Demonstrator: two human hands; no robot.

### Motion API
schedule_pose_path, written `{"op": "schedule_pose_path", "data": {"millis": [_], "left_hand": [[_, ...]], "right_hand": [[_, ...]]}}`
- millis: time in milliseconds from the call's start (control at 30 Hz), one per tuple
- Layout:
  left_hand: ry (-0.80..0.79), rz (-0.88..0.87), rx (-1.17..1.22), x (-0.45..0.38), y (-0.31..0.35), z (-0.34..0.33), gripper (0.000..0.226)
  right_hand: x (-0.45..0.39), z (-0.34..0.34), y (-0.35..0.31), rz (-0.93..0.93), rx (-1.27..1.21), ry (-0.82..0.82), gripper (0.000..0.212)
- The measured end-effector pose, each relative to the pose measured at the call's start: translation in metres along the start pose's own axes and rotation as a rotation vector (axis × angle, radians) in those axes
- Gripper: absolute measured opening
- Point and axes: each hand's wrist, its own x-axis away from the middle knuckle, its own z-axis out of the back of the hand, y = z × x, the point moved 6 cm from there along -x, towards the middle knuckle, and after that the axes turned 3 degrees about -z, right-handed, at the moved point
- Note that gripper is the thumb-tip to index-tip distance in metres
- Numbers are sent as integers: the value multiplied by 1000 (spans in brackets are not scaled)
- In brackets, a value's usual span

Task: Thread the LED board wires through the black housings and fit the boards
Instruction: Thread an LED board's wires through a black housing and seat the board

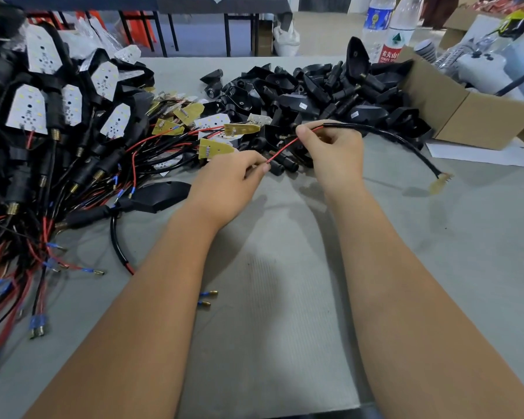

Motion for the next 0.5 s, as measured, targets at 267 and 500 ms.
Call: {"op": "schedule_pose_path", "data": {"millis": [267,500], "left_hand": [[-29,-10,-52,-1,-4,-9,17],[-41,-18,-46,-2,-5,-9,16]], "right_hand": [[-6,-2,12,-54,417,-6,36],[-2,-6,7,-8,499,-17,32]]}}
